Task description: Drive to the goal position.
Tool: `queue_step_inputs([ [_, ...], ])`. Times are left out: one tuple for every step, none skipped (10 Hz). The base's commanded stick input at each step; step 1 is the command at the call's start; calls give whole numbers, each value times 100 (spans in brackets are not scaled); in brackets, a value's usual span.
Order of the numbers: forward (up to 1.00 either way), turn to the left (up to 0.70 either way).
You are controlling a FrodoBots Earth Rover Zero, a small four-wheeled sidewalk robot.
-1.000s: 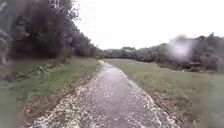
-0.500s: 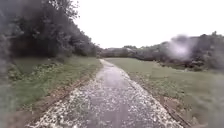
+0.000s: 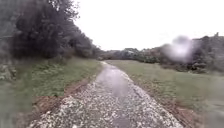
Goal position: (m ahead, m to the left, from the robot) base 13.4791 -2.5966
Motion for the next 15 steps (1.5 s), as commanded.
queue_step_inputs([
  [70, 0],
  [70, 0],
  [70, 0],
  [70, 0],
  [70, -5],
  [70, -7],
  [70, -8],
  [70, -8],
  [70, -6],
  [70, -3],
  [70, 0],
  [70, 0],
  [70, 0],
  [70, 0],
  [70, -1],
])
